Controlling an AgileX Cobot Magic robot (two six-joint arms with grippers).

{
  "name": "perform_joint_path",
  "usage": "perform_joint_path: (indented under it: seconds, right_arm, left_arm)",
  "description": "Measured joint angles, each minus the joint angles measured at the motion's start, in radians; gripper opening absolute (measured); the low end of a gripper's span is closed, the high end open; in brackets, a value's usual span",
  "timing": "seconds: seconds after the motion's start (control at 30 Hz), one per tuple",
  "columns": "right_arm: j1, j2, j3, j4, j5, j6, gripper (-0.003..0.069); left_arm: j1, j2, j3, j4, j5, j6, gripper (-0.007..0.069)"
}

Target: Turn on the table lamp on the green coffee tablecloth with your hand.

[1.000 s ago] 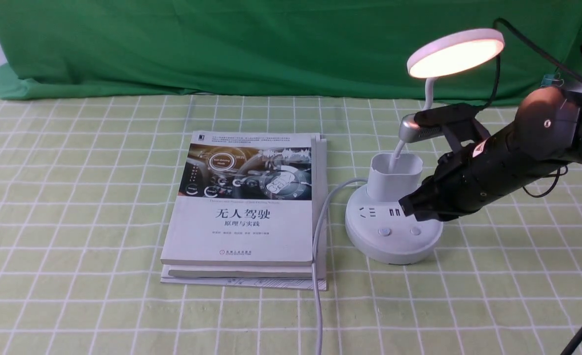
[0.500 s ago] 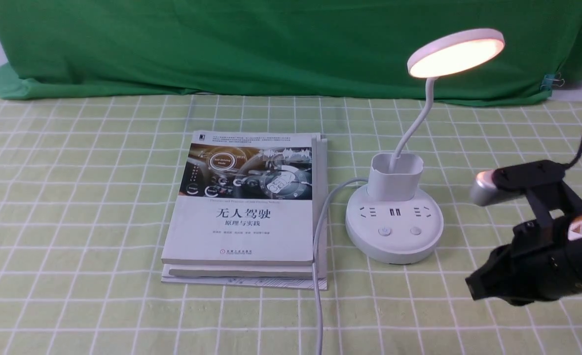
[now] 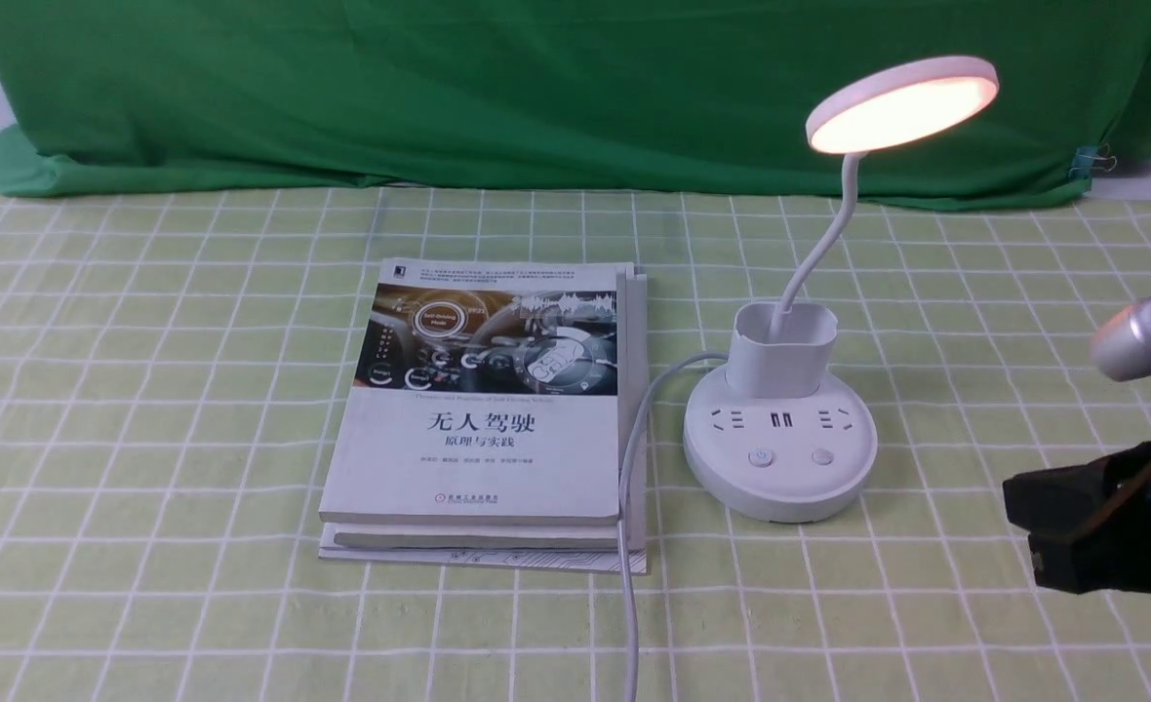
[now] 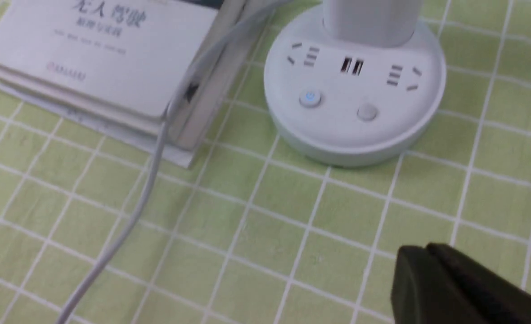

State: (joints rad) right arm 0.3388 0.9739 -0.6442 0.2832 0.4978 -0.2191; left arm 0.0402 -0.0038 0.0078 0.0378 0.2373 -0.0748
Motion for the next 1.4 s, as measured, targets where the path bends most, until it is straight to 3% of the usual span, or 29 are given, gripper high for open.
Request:
perform_joint_path:
  seconds: [0.17,0.37,0.57,0.63,1.03,1.4]
  right_arm:
    - [-0.013,-0.013,0.011,-0.006,-0.072,-0.011,0.0031]
    - [-0.109,-0.191,0.170,-0.010,-0.220,-0.079,0.0028]
    - [-0.178,-0.554,0.563,-0.011,-0.589,-0.089,0.0028]
    - [-0.190,-0.644,0.633,-0.011,-0.629,-0.089,0.0030]
    - [-0.318,-0.942,0.652,-0.027,-0.283,-0.139,0.0031]
    - [-0.336,-0.972,0.652,-0.048,-0.238,-0.082,0.0031]
  left_arm:
    - [0.000,0.000,0.000,0.000,0.000,0.000,0.0003]
    - [0.000,0.000,0.000,0.000,0.000,0.000,0.0003]
    - [0.000,0.000,0.000,0.000,0.000,0.000,0.0003]
    - [0.000,0.000,0.000,0.000,0.000,0.000,0.0003]
    - [0.000,0.000,0.000,0.000,-0.001,0.000,0.0003]
    - [0.000,0.000,0.000,0.000,0.003,0.000,0.0003]
